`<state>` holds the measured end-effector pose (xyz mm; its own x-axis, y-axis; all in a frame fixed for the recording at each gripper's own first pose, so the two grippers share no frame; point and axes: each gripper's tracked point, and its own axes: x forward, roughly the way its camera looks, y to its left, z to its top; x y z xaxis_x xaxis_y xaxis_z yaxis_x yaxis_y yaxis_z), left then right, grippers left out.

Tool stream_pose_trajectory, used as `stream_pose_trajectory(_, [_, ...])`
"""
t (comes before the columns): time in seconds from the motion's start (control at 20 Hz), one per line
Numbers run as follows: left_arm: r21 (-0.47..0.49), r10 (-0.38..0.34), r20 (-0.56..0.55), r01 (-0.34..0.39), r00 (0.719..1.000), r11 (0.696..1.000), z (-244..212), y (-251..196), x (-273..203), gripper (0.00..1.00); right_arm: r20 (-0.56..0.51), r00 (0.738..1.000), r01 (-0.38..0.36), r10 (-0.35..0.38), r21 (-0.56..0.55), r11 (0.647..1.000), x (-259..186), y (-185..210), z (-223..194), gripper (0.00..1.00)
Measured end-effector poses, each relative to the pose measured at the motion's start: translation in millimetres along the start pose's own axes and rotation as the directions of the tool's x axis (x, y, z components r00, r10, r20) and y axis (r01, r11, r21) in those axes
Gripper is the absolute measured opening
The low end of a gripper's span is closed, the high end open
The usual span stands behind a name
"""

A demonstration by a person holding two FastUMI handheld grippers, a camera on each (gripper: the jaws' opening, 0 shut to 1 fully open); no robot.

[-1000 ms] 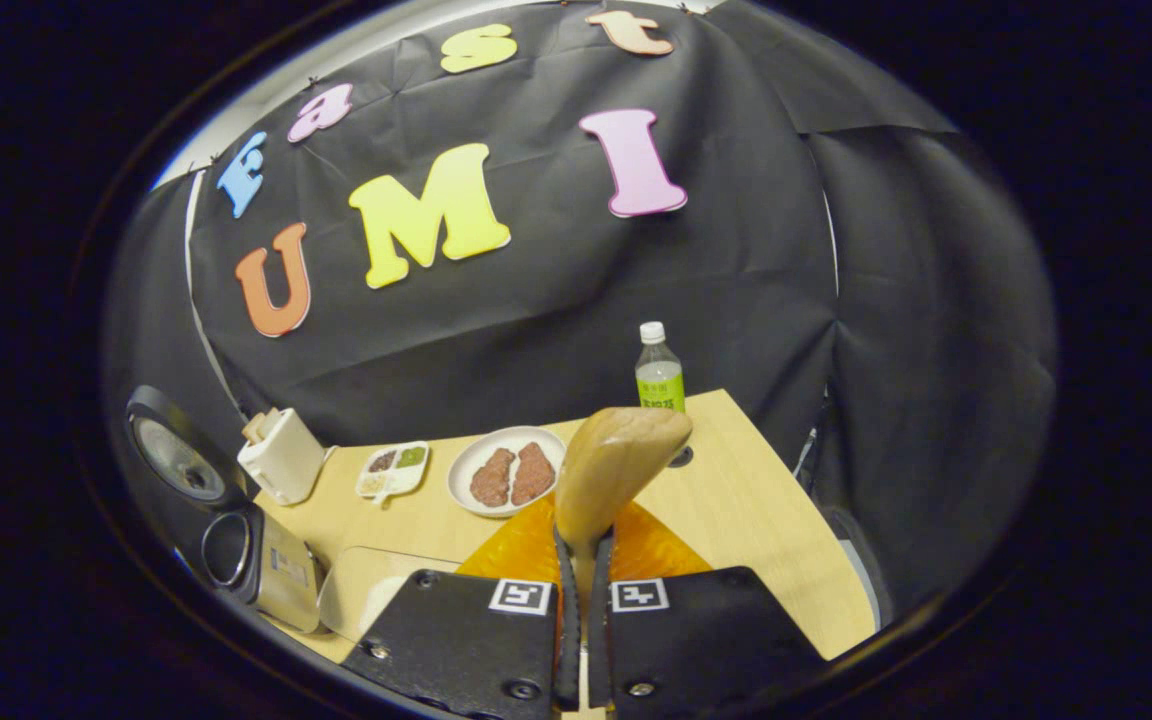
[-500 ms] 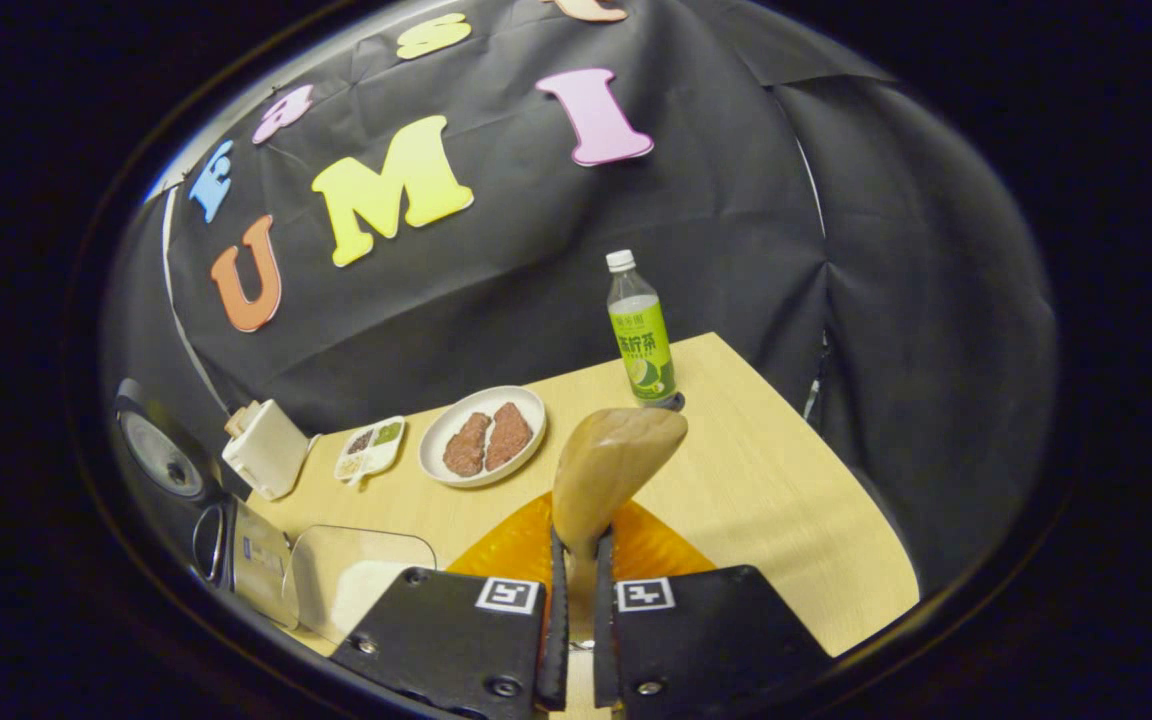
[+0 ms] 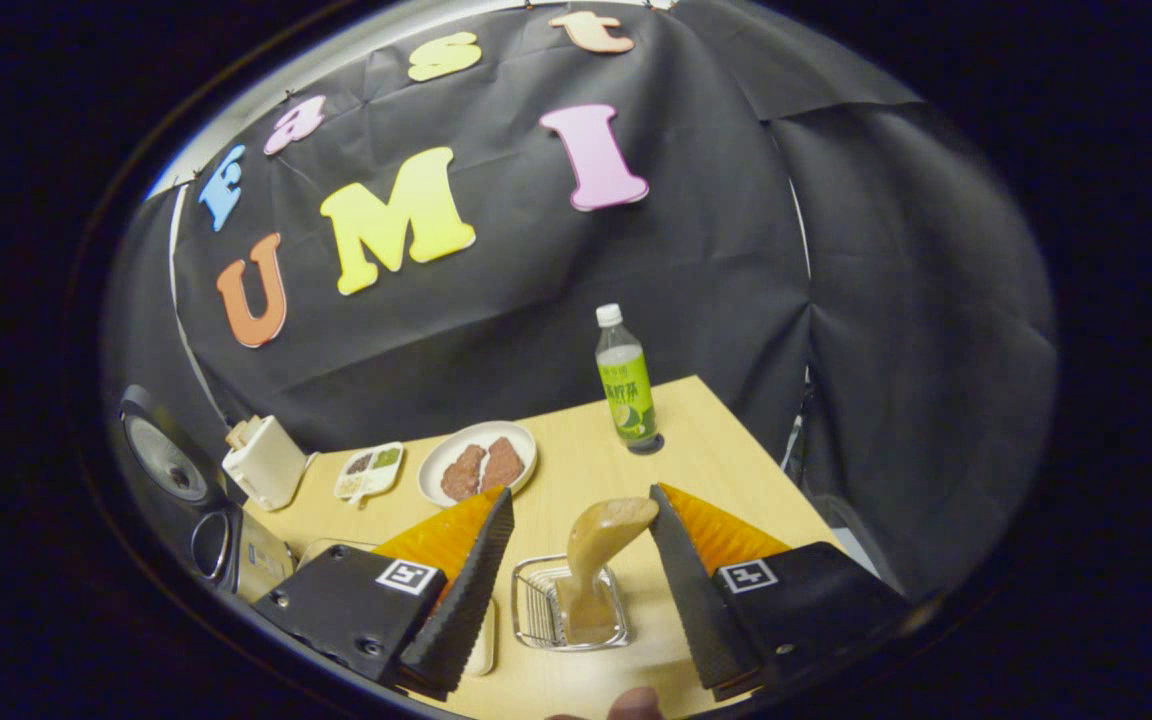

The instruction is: Close the left gripper, press the button to open the rice cooker; take a wooden spoon from the chopstick holder with the right hand, scoop a spoonful of rice and pour it into the rice cooker, then put the wooden spoon back into the chopstick holder.

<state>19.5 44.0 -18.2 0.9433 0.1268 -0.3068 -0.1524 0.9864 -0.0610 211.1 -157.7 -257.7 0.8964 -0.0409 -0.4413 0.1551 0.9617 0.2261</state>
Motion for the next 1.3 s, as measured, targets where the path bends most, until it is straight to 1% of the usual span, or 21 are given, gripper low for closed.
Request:
stream_pose_trajectory(0.05, [-0.004, 0.0, 0.006, 0.0, 1.0, 1.0, 4.6, 0.2, 4.6, 0.95, 0.026, 1.0, 0.002, -0.002, -0.012, 1.0, -7.3, -0.5, 11.0, 0.9])
stream_pose_trajectory(0.1, [-0.008, -0.001, 0.013, 0.002, 1.0, 1.0, 9.2, 0.5, 8.1, 0.95, 0.048, 0.999, 0.0, 0.001, -0.022, 1.0, -16.7, 1.1, 22.1, 0.96])
stream_pose_trajectory(0.15, [-0.006, -0.006, 0.023, 0.006, 1.0, 1.0, 17.0, -0.7, 12.3, 0.95, 0.07, 0.998, -0.004, 0.006, -0.032, 0.999, -25.7, 3.5, 32.6, 0.97])
stream_pose_trajectory(0.25, [0.006, -0.016, 0.05, 0.015, 0.999, 1.0, 34.0, -3.6, 22.7, 0.95, 0.114, 0.993, -0.007, 0.014, -0.064, 0.998, -46.6, 7.8, 53.0, 0.96])
stream_pose_trajectory(0.3, [0.013, -0.023, 0.064, 0.022, 0.998, 1.0, 42.9, -5.0, 28.1, 0.95, 0.136, 0.99, -0.008, 0.019, -0.08, 0.997, -57.1, 10.3, 63.3, 0.98])
stream_pose_trajectory(0.35, [0.018, -0.031, 0.075, 0.03, 0.997, 0.999, 51.0, -7.2, 34.3, 0.95, 0.158, 0.987, -0.008, 0.024, -0.097, 0.995, -68.0, 13.7, 72.2, 0.97])
stream_pose_trajectory(0.4, [0.021, -0.037, 0.081, 0.036, 0.996, 0.999, 56.4, -9.7, 39.5, 0.95, 0.177, 0.984, -0.011, 0.03, -0.109, 0.994, -79.3, 16.2, 81.0, 0.99])
stream_pose_trajectory(0.5, [0.023, -0.045, 0.085, 0.044, 0.995, 0.999, 65.3, -12.2, 53.1, 0.95, 0.212, 0.977, -0.008, 0.036, -0.13, 0.992, -100.4, 19.3, 95.8, 1.0])
stream_pose_trajectory(0.7, [0.012, -0.04, 0.071, 0.039, 0.997, 0.999, 83.4, -10.6, 82.4, 0.95, 0.26, 0.965, -0.002, 0.032, -0.117, 0.993, -137.3, 18.3, 116.9, 1.0])
stream_pose_trajectory(0.85, [-0.012, -0.04, 0.018, 0.04, 0.999, 0.999, 84.5, -12.7, 115.4, 0.95, 0.284, 0.958, 0.01, 0.025, -0.121, 0.993, -160.4, 14.0, 126.4, 1.0])
stream_pose_trajectory(1.05, [-0.006, -0.031, -0.074, 0.031, 0.997, 1.0, 70.7, -12.2, 160.6, 0.95, 0.289, 0.957, 0.032, 0.005, -0.125, 0.992, -183.6, 5.8, 125.8, 0.99])
stream_pose_trajectory(1.3, [0.002, 0.009, -0.192, -0.009, 0.981, 1.0, 45.7, 0.2, 209.6, 0.95, 0.264, 0.964, 0.054, -0.023, -0.113, 0.992, -201.5, -4.3, 114.0, 0.99])
